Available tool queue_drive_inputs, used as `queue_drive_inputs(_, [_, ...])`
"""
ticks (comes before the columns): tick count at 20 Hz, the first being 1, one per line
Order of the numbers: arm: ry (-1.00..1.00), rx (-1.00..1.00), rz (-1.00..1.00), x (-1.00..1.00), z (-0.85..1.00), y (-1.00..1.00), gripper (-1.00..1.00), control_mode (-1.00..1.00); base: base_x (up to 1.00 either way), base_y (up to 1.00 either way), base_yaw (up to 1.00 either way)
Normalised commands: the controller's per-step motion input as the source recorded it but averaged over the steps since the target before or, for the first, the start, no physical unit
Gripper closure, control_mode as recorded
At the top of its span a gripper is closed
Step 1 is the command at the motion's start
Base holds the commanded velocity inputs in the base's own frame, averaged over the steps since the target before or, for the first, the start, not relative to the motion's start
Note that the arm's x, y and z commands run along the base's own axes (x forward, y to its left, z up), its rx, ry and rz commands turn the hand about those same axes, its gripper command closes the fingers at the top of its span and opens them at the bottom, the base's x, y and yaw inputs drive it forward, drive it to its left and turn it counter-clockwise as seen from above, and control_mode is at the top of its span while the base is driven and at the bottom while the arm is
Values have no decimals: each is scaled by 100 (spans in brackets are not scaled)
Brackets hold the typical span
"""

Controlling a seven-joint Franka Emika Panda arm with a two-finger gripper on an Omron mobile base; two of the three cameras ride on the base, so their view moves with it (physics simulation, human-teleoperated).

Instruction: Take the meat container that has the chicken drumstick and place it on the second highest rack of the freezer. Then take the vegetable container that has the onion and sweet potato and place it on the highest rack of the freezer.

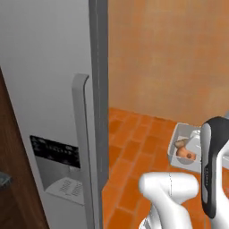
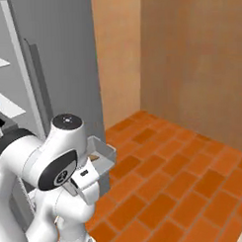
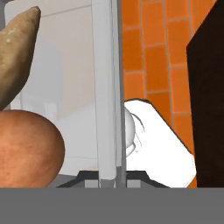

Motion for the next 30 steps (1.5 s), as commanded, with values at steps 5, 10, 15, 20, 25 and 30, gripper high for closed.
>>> queue_drive_inputs(5, [0,0,0,0,0,0,100,100,46,-55,63])
queue_drive_inputs(10, [0,0,0,0,0,0,100,100,42,-54,63])
queue_drive_inputs(15, [0,0,0,0,0,0,100,100,35,-51,65])
queue_drive_inputs(20, [0,0,0,0,0,0,100,100,26,-41,66])
queue_drive_inputs(25, [0,0,0,0,0,0,100,100,9,-13,64])
queue_drive_inputs(30, [0,0,0,0,0,0,100,100,43,-2,51])
